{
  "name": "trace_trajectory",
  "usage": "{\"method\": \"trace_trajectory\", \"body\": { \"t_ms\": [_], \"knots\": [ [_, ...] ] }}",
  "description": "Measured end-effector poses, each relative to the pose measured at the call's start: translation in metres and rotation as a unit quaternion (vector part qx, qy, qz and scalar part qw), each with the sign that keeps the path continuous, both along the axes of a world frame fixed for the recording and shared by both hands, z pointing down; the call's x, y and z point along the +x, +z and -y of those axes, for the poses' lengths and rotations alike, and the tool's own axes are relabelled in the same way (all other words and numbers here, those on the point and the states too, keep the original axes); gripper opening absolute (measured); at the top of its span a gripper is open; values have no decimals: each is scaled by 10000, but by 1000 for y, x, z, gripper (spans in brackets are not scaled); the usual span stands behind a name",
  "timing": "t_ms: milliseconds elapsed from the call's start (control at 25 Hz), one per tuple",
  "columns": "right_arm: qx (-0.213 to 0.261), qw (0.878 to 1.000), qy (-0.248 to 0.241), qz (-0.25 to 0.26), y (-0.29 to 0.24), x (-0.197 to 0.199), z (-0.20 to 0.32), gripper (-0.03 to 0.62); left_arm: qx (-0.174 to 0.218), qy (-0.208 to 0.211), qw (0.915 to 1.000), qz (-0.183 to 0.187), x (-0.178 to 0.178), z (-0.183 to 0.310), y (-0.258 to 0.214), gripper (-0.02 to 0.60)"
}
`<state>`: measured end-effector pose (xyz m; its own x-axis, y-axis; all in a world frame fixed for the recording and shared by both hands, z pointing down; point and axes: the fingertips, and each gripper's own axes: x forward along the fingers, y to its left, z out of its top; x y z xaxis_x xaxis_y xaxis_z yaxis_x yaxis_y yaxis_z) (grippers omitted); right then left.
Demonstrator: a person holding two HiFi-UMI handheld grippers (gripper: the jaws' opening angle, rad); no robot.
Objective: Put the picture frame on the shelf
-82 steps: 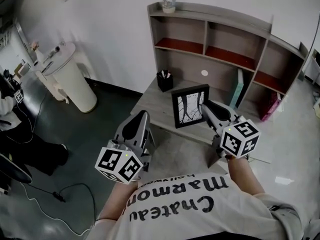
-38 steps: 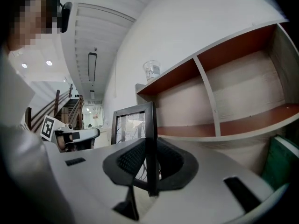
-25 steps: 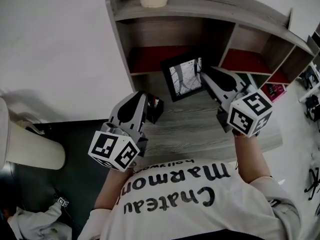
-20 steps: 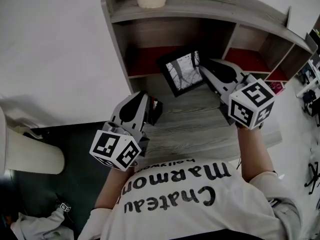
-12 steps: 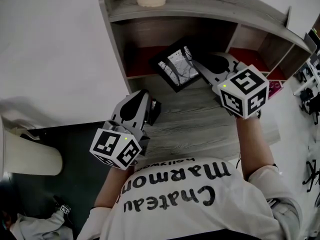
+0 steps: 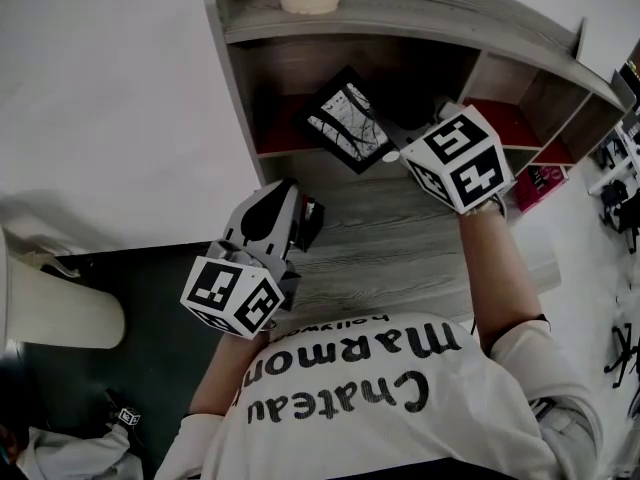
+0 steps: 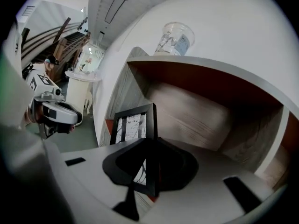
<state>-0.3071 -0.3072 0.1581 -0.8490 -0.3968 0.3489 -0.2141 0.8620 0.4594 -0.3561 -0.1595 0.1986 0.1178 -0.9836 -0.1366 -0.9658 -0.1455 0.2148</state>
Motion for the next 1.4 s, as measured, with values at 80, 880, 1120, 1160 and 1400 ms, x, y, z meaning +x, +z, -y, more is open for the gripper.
{"method": "trace_trajectory", "body": {
  "t_ms": [80, 880, 1120, 1160, 1400],
  "knots": [
    [0, 10000, 10, -57, 3, -3, 3, 77, 8, 9, 10000, 8, 1, 1, 0, 21],
    [-150, 9995, 175, -202, 15, -22, 25, 72, 6, -41, 9999, -97, -5, -1, 4, 21],
    [-217, 9992, 241, -232, 21, -26, 31, 71, -13, -93, 9999, -108, -7, -4, 7, 21],
    [-220, 9991, 256, -240, 22, -26, 32, 71, -13, -105, 9999, -113, -8, -5, 8, 21],
    [-220, 9988, 319, -316, 28, -30, 36, 69, -61, -167, 9998, -135, -12, -9, 11, 21]
  ]
}}
